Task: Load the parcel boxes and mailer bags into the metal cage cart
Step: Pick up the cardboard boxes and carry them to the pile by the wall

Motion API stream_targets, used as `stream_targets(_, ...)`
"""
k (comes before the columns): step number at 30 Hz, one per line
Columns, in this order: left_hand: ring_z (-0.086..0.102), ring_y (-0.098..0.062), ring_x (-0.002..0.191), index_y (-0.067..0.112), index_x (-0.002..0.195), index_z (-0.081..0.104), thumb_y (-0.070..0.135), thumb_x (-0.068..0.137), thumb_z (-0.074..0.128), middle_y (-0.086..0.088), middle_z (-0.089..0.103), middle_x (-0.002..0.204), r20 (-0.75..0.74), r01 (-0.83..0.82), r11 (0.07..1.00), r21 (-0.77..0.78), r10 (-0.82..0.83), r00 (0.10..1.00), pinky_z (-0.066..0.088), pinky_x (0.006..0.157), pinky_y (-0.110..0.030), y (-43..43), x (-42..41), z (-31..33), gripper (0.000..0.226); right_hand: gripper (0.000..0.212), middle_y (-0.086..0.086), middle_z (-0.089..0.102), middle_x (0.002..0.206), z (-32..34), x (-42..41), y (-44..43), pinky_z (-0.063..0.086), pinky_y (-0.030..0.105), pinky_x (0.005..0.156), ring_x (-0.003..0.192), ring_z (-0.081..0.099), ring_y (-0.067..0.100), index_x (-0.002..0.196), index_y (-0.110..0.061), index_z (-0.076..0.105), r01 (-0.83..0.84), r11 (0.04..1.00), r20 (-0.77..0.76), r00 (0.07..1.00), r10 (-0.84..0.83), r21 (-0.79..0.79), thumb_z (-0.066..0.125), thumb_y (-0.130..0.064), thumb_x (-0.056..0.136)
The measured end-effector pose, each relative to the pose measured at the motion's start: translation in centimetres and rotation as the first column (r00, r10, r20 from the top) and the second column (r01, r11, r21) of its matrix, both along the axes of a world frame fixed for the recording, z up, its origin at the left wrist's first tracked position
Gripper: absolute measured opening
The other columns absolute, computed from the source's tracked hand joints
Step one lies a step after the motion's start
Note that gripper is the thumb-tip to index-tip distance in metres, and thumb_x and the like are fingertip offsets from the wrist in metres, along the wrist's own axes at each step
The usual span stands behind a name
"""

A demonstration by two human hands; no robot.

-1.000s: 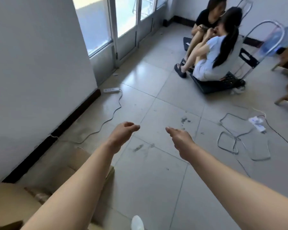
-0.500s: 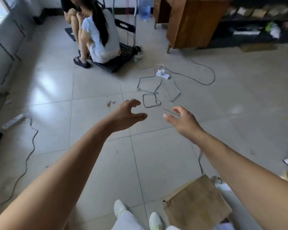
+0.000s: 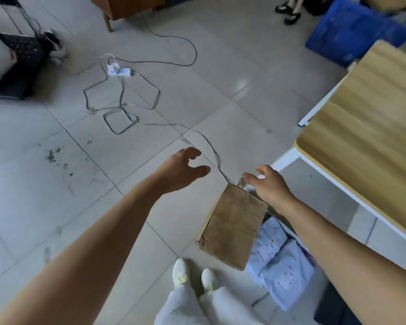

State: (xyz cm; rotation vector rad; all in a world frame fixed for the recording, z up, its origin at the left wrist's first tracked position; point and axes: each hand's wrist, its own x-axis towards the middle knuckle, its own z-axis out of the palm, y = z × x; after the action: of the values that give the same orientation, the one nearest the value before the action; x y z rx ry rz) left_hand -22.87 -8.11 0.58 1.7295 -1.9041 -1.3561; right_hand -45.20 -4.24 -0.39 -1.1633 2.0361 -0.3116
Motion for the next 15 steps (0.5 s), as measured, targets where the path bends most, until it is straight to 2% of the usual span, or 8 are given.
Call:
stream_targets(4,0.045,-0.018,0.129,0.021,0.139,0.045,0.042,0.088,0.063,0.002,0.048,0.14,0.023,0.075,0.997,0.033,-0.076,0.997,0.04,0.105,-0.034,0.2,-2.2,-1.5,0.058,0.059,0.01,0.048,0.141,-1.1,-1.6,2.0,0.037,0.033,0.101,0.128,0.046,0.026,0.138,-0.007,0.044,0.063,0.998,-0.024,0.998,-0.063,0.028,0.061,-0.039,0.091)
stream_targets(12,0.046,-0.019,0.128,0.019,0.14,0.044,0.04,0.089,0.063,0.0,0.047,0.142,0.046,0.119,0.991,0.054,-0.122,0.992,0.039,0.1,-0.03,0.2,-7.4,-3.2,0.058,0.064,0.012,0.046,0.144,-2.4,-5.6,3.2,0.034,0.033,0.104,0.132,0.042,0.027,0.14,-0.005,0.042,0.069,0.995,-0.037,0.997,-0.066,0.07,0.062,-0.04,0.091)
stream_targets(15,0.046,-0.02,0.128,0.019,0.14,0.043,0.039,0.089,0.063,-0.001,0.047,0.142,0.062,0.115,0.991,0.071,-0.119,0.991,0.04,0.101,-0.031,0.8,-9.9,-4.3,0.059,0.061,0.012,0.049,0.139,-3.5,-7.9,3.8,0.037,0.032,0.1,0.128,0.047,0.027,0.136,-0.005,0.045,0.062,0.994,-0.043,0.997,-0.058,0.086,0.064,-0.04,0.089)
